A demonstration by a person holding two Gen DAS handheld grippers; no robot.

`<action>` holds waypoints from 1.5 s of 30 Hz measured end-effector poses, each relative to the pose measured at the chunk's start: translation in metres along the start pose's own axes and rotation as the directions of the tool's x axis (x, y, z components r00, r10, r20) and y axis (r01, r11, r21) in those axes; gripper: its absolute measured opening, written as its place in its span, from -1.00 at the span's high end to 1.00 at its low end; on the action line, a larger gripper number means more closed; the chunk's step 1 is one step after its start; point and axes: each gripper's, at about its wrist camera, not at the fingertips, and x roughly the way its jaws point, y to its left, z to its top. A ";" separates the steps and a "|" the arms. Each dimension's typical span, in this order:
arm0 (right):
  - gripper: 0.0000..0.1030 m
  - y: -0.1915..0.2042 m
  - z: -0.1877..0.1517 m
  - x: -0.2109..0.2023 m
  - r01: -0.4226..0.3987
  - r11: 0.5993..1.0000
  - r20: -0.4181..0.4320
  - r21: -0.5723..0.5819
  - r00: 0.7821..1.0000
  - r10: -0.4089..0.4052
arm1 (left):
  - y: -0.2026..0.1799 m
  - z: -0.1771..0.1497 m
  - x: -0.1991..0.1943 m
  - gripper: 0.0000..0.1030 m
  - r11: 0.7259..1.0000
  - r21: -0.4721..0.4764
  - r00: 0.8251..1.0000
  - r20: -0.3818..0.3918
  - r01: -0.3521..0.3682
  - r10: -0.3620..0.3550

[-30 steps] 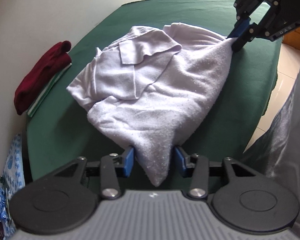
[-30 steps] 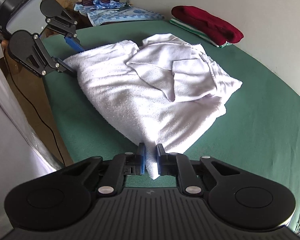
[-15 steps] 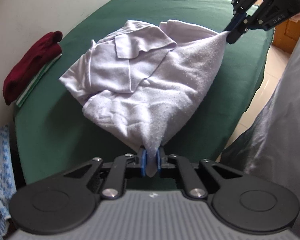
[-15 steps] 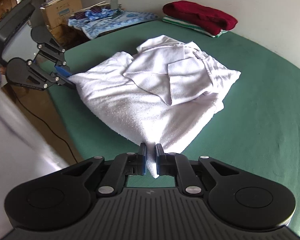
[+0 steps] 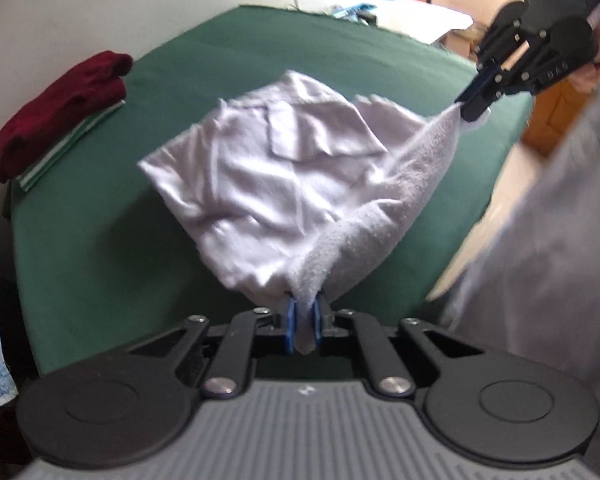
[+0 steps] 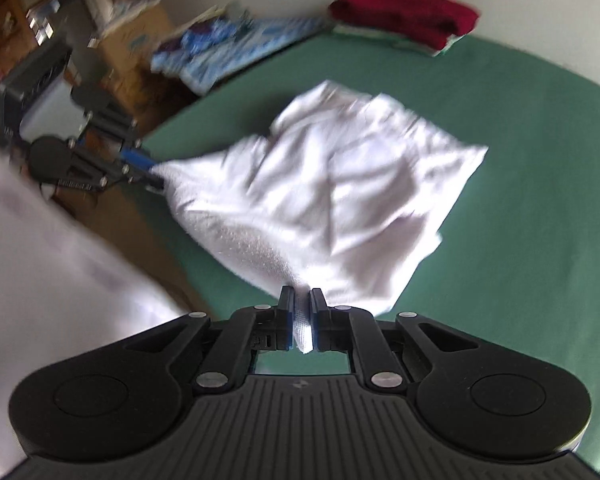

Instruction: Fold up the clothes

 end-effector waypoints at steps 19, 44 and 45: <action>-0.25 -0.079 0.038 0.011 0.021 0.963 0.130 0.269 0.990 -0.058 | 0.099 0.031 0.044 0.19 0.978 -0.198 0.997 0.052 0.064 -0.055; 0.15 -0.057 -0.007 0.043 0.036 0.930 0.235 0.366 0.963 -0.130 | 0.062 0.012 0.059 -0.63 0.916 -0.376 0.981 0.180 0.139 -0.076; 0.15 -0.056 -0.007 0.043 0.034 0.928 0.241 0.370 0.962 -0.132 | 0.063 0.012 0.061 -0.53 0.912 -0.387 0.982 0.176 0.138 -0.073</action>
